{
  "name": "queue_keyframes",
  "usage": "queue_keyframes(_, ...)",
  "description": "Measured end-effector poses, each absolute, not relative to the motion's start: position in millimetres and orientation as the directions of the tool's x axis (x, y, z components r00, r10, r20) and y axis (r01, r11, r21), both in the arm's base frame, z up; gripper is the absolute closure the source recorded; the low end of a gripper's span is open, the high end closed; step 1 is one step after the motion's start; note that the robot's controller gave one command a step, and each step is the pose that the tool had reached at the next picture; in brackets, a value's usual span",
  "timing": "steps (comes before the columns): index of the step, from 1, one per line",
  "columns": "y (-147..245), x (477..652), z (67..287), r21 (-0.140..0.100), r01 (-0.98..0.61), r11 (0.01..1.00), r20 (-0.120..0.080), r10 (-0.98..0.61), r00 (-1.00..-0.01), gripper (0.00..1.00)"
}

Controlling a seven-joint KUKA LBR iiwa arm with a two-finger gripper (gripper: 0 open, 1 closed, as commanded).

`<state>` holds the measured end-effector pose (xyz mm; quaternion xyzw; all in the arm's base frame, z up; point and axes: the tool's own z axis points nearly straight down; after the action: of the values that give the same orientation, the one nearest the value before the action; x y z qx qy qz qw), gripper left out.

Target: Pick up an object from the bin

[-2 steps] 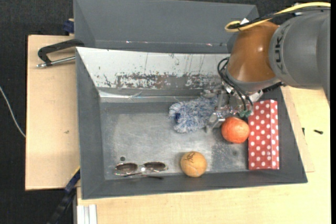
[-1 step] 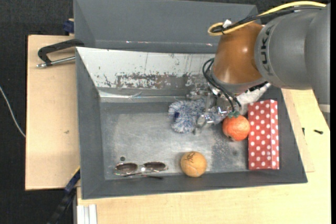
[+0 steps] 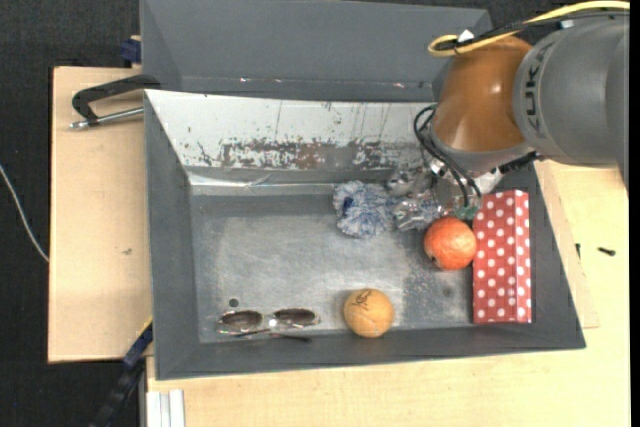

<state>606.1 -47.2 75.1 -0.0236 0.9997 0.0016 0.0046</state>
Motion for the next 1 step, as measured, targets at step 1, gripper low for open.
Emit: queue_keyframes(1, -47.1, 606.1, 75.1, 0.003, -0.048, 0.999, -0.009, -0.048, -0.999, 1.00)
